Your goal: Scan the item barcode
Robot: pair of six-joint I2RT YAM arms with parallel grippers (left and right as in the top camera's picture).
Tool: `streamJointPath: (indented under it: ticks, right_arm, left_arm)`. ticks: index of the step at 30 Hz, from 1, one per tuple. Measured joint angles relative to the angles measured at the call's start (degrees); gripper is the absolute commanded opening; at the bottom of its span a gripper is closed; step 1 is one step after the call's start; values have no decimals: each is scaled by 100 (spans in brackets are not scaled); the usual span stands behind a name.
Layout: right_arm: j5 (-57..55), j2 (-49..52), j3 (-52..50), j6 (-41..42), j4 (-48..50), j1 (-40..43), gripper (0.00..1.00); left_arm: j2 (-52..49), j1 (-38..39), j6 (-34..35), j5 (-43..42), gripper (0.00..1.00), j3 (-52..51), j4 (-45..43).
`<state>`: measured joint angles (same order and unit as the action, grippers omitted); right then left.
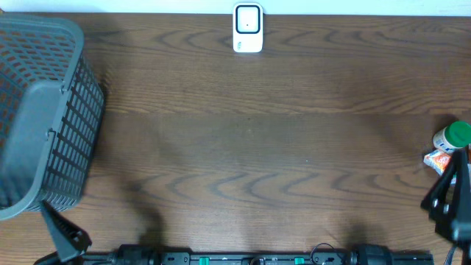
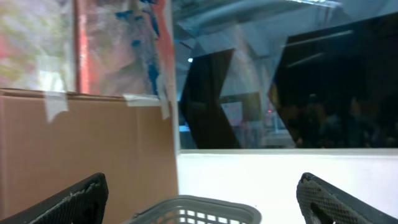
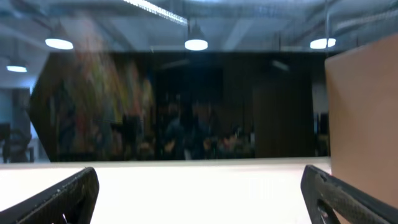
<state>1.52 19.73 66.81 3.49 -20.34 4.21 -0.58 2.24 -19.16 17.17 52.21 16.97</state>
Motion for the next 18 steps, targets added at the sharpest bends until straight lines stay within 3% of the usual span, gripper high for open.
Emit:
streamJointPath:
  ticks: [18]
  right_arm:
    - [0, -1926, -1158, -2, 341, 170, 99]
  left_arm:
    - [0, -299, 120, -1036, 97, -24, -48]
